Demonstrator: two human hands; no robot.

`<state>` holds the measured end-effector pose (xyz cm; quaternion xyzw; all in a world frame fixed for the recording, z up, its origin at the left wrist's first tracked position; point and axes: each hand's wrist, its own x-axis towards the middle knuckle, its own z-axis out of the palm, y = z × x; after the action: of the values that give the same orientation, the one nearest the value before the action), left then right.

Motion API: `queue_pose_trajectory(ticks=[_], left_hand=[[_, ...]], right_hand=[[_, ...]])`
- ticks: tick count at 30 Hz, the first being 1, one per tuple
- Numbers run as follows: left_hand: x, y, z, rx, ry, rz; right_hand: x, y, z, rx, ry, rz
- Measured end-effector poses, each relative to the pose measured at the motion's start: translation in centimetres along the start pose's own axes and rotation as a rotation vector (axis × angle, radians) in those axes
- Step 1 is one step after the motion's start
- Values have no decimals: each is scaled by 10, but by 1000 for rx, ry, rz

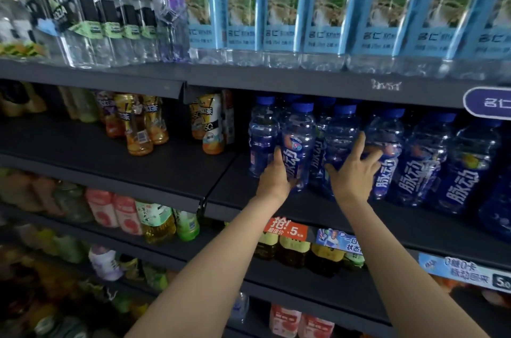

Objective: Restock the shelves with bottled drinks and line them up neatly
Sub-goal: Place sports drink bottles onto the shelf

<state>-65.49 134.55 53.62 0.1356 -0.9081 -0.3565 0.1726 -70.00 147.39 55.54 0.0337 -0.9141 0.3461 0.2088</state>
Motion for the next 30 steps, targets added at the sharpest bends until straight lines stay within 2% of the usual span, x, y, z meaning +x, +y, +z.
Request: queue_pose_trajectory(ticks=[3,5,7,11,14,18,21,24,28,30], left_hand=[[-20,-17,-18,-47,114,76],[-35,-36,-38,-115,222,123],[-49,-62,-61,-158,320,111],[-79,-128,-122,-296,420,-143],[-110,-199,-175,-439,386,-357],[-189,-324,-232,-589,330,-695],[-265,-419,-268,-502,378,-869],[-335,-480,-317,-356,395,-988],[-411,-550,-385,-325,649,-1148],[-448,-581,-414,-393,763,-1244]], right_hand=[[-18,-7,-1,171,105,8],[-37,-17,2,255,211,-66],[-57,-37,10,331,240,-175],[-100,-112,40,470,165,-341],[-155,-179,78,436,56,-532],[-255,-249,152,240,-221,-735],[-339,-294,208,45,-580,-792],[-410,-332,260,-172,-916,-898],[-481,-382,321,-304,-1177,-1008],[-514,-404,352,-349,-1267,-1062]])
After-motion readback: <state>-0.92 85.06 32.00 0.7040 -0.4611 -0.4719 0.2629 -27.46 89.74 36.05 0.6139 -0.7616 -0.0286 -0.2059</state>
